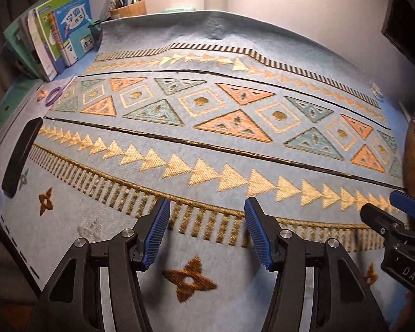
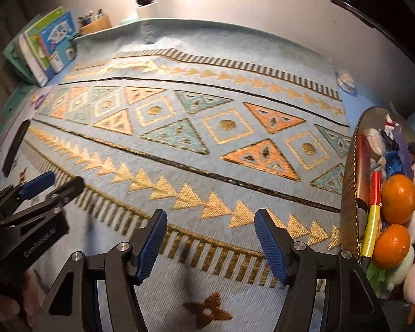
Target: Organize objects
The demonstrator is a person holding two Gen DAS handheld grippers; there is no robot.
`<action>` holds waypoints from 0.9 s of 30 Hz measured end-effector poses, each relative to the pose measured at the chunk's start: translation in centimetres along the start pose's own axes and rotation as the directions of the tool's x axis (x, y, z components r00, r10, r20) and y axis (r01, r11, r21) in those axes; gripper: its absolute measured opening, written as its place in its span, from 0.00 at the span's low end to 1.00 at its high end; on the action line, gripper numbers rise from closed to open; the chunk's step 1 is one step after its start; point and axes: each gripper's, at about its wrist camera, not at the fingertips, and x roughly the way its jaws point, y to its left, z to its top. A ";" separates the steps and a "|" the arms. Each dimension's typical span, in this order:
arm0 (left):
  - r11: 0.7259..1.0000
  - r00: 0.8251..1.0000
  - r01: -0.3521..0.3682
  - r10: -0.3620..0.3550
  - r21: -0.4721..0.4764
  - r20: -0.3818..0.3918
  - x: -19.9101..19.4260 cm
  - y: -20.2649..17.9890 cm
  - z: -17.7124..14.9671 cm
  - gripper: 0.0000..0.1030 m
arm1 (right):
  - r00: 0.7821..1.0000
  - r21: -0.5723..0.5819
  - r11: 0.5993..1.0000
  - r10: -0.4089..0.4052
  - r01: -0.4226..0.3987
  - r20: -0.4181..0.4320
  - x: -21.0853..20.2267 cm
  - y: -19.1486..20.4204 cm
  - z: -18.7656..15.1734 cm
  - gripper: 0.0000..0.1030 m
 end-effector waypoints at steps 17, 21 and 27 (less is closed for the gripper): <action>0.996 0.996 -0.003 0.010 -0.086 0.086 3.5 2.6 0.9 1.00 | 0.989 0.045 0.995 -0.097 0.093 0.108 3.3 0.3 0.9 1.00; 0.996 0.996 0.002 0.006 -0.086 0.089 3.5 2.6 0.9 1.00 | 0.986 0.070 0.995 -0.080 0.070 0.149 3.2 0.7 0.3 1.00; 0.996 0.996 0.004 0.004 -0.087 0.088 3.6 2.7 0.9 1.00 | 0.982 0.070 0.995 -0.077 0.065 0.174 3.2 1.0 0.1 1.00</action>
